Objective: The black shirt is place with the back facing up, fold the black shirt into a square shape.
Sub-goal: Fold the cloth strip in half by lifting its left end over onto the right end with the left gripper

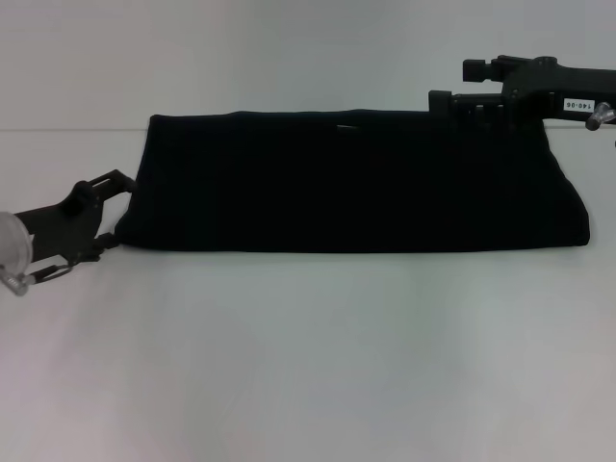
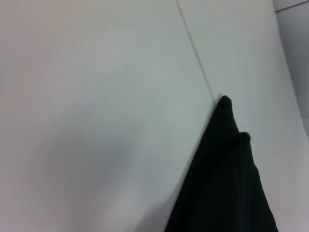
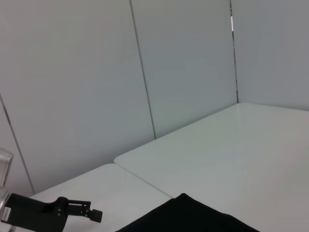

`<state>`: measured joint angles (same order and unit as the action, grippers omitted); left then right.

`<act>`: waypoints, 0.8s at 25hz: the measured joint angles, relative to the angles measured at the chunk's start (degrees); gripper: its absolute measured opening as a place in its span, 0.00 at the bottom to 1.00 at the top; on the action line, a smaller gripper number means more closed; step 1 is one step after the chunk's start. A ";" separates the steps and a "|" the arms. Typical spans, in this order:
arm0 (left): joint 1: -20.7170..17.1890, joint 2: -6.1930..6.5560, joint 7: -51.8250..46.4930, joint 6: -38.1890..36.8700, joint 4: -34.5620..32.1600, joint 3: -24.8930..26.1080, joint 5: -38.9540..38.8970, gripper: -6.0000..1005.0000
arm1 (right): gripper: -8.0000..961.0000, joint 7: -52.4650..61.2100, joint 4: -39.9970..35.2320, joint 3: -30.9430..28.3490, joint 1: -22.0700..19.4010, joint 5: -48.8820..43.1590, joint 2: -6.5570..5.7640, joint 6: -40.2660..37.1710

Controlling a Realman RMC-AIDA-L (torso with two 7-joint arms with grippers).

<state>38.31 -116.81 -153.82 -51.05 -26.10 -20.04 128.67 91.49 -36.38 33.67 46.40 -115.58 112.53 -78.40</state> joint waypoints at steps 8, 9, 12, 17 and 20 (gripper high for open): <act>-1.31 -0.14 0.22 -3.05 -1.58 -0.19 0.35 0.94 | 0.96 0.00 -0.60 -0.01 0.08 0.00 0.09 -0.04; -1.41 -0.20 0.22 -3.29 -1.59 -0.25 0.35 0.94 | 0.96 0.00 -0.63 -0.01 0.08 0.00 0.11 -0.03; -1.63 -0.27 0.23 -3.70 -1.59 -0.31 0.41 0.94 | 0.96 0.00 -0.69 -0.01 0.12 0.00 0.13 -0.01; -2.42 -0.34 0.26 -5.62 -2.43 -0.33 0.45 0.94 | 0.96 0.04 -0.73 0.11 0.24 0.04 0.13 -0.06; -3.08 -0.35 0.27 -6.38 -3.04 -0.07 0.45 0.94 | 0.96 0.06 -0.73 0.28 0.34 0.08 0.14 0.00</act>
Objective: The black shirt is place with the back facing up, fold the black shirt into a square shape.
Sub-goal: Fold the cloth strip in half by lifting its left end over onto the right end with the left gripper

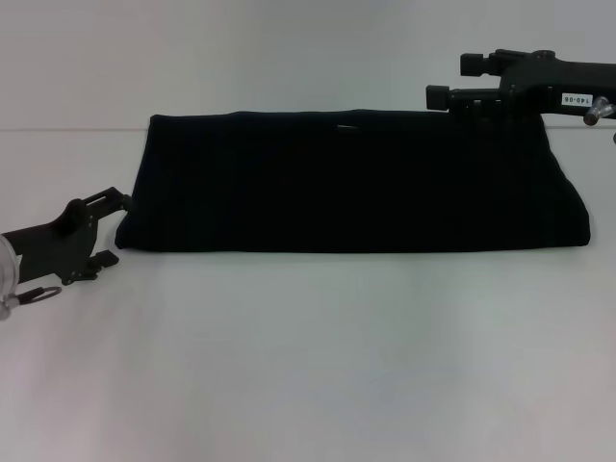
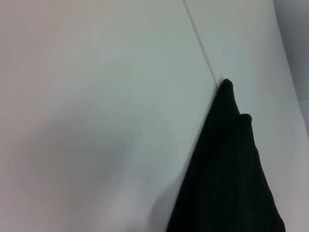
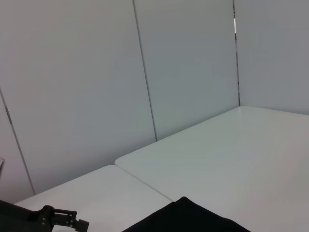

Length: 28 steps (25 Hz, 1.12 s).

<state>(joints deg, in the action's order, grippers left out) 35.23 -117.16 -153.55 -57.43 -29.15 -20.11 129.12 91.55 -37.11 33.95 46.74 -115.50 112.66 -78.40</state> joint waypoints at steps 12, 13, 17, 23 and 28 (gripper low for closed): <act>0.86 0.00 1.34 -0.47 1.27 -0.09 -0.53 0.95 | 0.96 0.03 0.02 0.06 0.42 0.02 0.00 0.01; 1.04 0.00 1.34 -0.45 1.49 -0.12 -0.53 0.95 | 0.96 0.03 0.02 0.07 0.42 0.02 0.00 0.00; 1.50 0.00 1.34 -0.17 2.33 -0.17 -0.54 0.95 | 0.96 0.03 0.02 0.10 0.44 0.01 0.05 0.00; 1.58 -0.05 1.36 0.44 2.68 -0.27 -0.54 0.95 | 0.96 0.03 0.02 -0.01 0.45 0.01 0.09 0.00; 1.60 -0.34 1.89 0.76 2.75 -0.28 -0.53 0.95 | 0.96 0.03 0.02 -0.08 0.45 0.01 0.18 0.00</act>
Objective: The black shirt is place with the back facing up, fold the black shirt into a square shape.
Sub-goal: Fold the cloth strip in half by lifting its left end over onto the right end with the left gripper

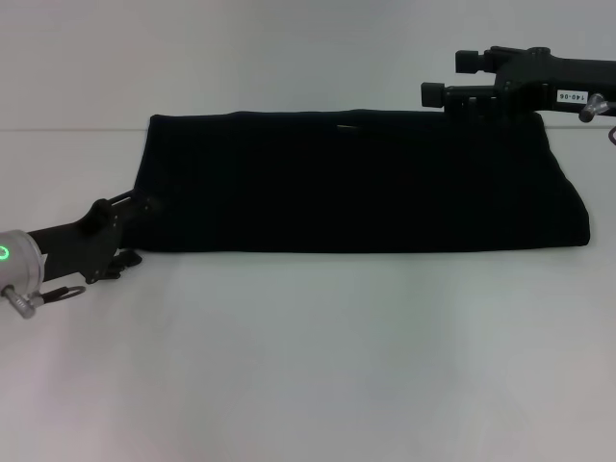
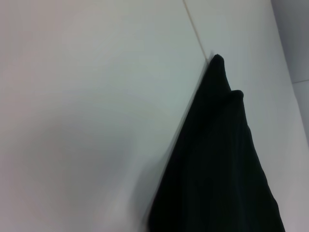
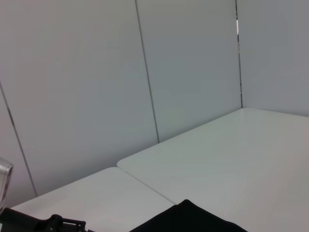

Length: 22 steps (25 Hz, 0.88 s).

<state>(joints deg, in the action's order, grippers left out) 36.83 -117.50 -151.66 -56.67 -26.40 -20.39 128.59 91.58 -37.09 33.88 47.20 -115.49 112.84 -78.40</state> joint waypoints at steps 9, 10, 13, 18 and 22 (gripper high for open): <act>0.31 -0.36 0.14 2.49 0.14 0.01 0.00 0.94 | 0.96 0.09 -0.03 -0.21 -0.04 0.00 0.00 -0.29; 0.36 -0.36 0.19 2.97 0.23 0.00 0.00 0.94 | 0.96 0.09 -0.03 -0.22 -0.05 0.00 0.00 -0.32; 0.67 -0.36 0.72 4.30 0.65 0.04 -0.03 0.94 | 0.96 0.09 -0.05 -0.23 -0.06 0.00 -0.01 -0.36; 1.07 -0.29 1.10 5.37 0.76 0.03 -0.02 0.95 | 0.96 0.09 -0.08 -0.22 -0.18 0.00 -0.01 -0.54; 1.30 -0.28 1.29 5.13 0.76 0.00 -0.02 0.95 | 0.96 0.09 -0.09 -0.22 -0.33 0.00 0.05 -0.60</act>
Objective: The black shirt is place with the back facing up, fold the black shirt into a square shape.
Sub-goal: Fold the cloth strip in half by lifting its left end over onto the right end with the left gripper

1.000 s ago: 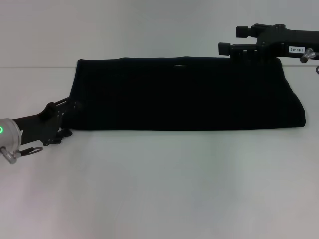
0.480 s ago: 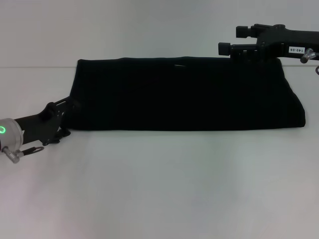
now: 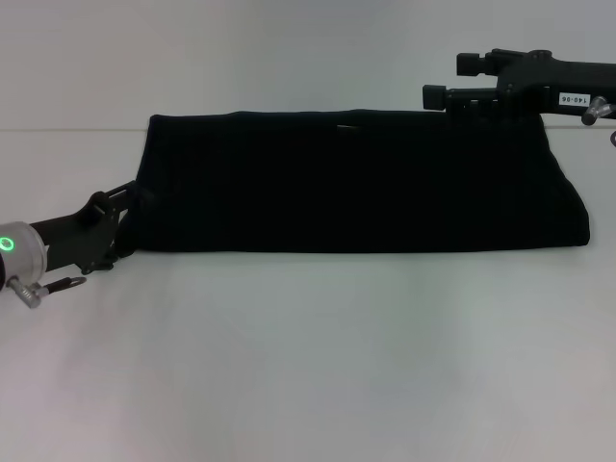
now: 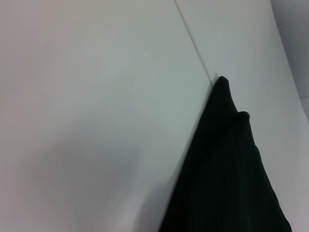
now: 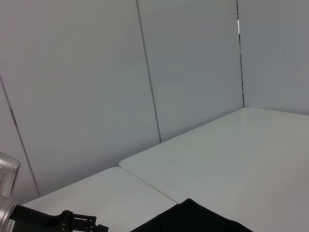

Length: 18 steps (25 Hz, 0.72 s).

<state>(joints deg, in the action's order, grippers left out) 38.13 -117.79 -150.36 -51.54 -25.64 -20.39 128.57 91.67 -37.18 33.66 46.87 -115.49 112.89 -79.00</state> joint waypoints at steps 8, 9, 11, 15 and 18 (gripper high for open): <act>0.28 -0.05 1.30 0.30 0.53 -0.01 0.01 0.95 | 0.96 0.00 0.00 0.06 -0.19 0.00 0.20 -0.01; 0.31 -0.05 1.46 0.30 0.55 0.00 0.01 0.95 | 0.96 0.00 -0.02 0.11 -0.20 0.00 0.21 -0.01; 0.43 -0.06 1.81 0.27 0.60 0.00 0.02 0.95 | 0.96 0.00 -0.35 0.25 -0.20 0.00 0.30 -0.01; 0.74 -0.08 2.12 0.10 0.66 -0.12 0.02 0.94 | 0.96 0.00 -1.16 0.40 -0.26 0.00 0.50 -0.01; 0.89 -0.08 2.58 0.00 0.68 -0.18 0.05 0.94 | 0.96 0.00 -1.41 0.43 -0.28 0.00 0.56 -0.01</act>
<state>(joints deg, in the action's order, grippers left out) 39.02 -117.86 -147.79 -51.54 -24.96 -20.57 128.63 91.67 -38.60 34.10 46.59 -115.49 113.45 -79.02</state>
